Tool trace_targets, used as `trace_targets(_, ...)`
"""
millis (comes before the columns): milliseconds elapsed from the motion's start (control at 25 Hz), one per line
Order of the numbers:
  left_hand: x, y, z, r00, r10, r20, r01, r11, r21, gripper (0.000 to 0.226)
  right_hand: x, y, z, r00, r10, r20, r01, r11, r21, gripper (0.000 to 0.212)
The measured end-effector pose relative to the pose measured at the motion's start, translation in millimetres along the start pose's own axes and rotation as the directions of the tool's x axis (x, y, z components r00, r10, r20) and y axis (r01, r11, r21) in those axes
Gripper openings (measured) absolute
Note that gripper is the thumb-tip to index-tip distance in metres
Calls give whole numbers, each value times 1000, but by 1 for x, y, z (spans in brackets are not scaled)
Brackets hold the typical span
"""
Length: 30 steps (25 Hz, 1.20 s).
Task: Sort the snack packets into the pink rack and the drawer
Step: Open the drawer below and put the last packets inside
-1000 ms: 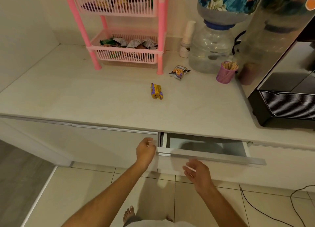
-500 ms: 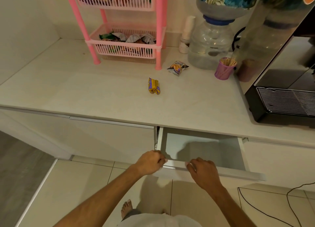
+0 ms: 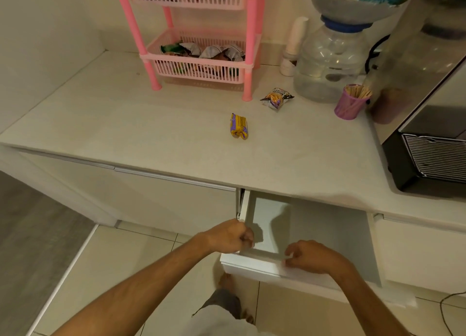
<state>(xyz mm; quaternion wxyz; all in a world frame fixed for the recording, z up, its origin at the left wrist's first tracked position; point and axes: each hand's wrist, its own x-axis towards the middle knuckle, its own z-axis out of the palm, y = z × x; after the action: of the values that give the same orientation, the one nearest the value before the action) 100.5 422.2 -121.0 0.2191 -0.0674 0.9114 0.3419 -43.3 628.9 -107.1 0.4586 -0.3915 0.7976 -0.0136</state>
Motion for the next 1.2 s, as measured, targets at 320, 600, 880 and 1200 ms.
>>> trace_targets(320,78,-14,-151,714,-91,-695,-29,987,-160,25,53,-42,-186,948,-46,-315,86,990,114,34)
trace_targets(600,148,-54,-254,880,-137,-456,278,925,259,83,178,-75,-318,737,-24,-675,-43,996,-84,61)
trace_targets(880,176,-97,-268,940,-146,-308,255,900,353,76,272,-73,-359,740,88,-666,-127,992,-10,91)
trace_targets(1200,161,-106,-243,752,34,-658,154,962,225,52,292,-60,-326,488,-73,-870,86,996,-35,46)
